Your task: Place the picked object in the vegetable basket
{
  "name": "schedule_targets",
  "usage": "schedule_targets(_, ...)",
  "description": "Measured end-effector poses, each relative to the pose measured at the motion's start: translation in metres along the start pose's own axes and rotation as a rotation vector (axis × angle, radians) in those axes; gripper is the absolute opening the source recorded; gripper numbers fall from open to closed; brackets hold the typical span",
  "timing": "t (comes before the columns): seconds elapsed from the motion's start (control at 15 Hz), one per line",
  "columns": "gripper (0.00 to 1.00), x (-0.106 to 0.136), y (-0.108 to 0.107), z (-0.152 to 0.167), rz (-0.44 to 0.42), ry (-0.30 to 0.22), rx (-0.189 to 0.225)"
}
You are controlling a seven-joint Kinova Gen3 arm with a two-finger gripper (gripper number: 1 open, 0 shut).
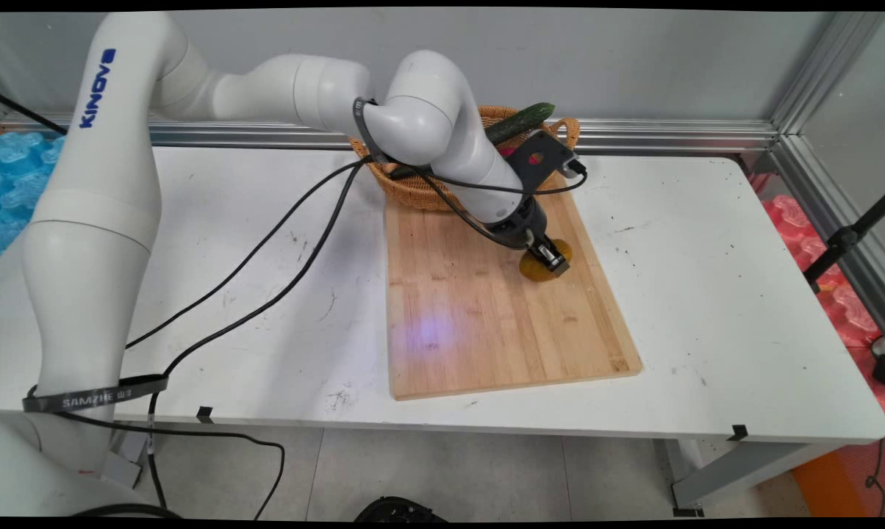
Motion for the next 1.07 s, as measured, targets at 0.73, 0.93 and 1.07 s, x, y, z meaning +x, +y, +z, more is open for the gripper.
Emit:
schedule_targets(0.73, 0.0, 0.055, -0.012, -0.055, 0.104, 0.079, -0.008)
schedule_targets(0.93, 0.0, 0.065, -0.023, -0.073, 0.148, 0.087, 0.0)
schedule_targets(1.07, 0.0, 0.068, -0.04, -0.089, 0.198, 0.081, 0.024)
